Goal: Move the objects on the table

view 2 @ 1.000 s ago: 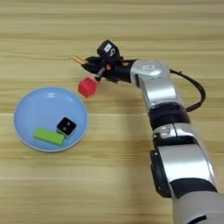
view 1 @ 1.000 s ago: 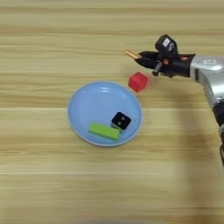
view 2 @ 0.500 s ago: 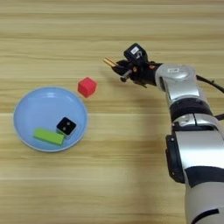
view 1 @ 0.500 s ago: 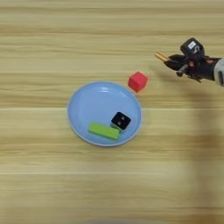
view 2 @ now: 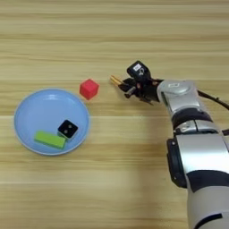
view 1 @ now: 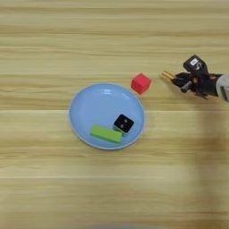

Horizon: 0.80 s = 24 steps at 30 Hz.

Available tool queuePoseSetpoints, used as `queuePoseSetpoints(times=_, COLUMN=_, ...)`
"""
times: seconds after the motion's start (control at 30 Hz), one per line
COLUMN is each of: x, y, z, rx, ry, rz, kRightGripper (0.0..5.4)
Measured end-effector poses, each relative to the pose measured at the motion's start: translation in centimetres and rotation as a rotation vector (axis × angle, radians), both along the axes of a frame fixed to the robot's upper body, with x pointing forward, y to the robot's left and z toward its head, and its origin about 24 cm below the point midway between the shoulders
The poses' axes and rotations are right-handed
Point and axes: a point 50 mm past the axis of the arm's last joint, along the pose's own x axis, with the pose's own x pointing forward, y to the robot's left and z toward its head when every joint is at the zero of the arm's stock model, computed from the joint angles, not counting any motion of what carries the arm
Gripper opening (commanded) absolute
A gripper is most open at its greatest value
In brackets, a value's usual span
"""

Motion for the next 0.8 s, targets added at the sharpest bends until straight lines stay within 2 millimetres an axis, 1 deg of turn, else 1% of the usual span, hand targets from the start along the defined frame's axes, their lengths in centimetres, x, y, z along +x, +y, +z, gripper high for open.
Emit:
queuePoseSetpoints(times=0.33, x=-0.3, y=-0.1, z=-0.8, rx=-0.005, ry=0.026, rz=-0.026, kRightGripper=0.82)
queuePoseSetpoints(times=0.5, x=-0.6, y=0.2, z=-1.8, rx=-0.014, ry=0.054, rz=-0.033, kRightGripper=0.82)
queuePoseSetpoints(times=0.73, x=-0.6, y=0.2, z=-1.8, rx=-0.017, ry=0.054, rz=-0.034, kRightGripper=0.81)
queuePoseSetpoints(times=0.77, x=-0.6, y=0.2, z=-1.8, rx=-0.017, ry=0.054, rz=-0.034, kRightGripper=1.11)
queuePoseSetpoints(times=0.8, x=-0.6, y=0.2, z=-1.9, rx=-0.018, ry=0.055, rz=-0.034, kRightGripper=1.2)
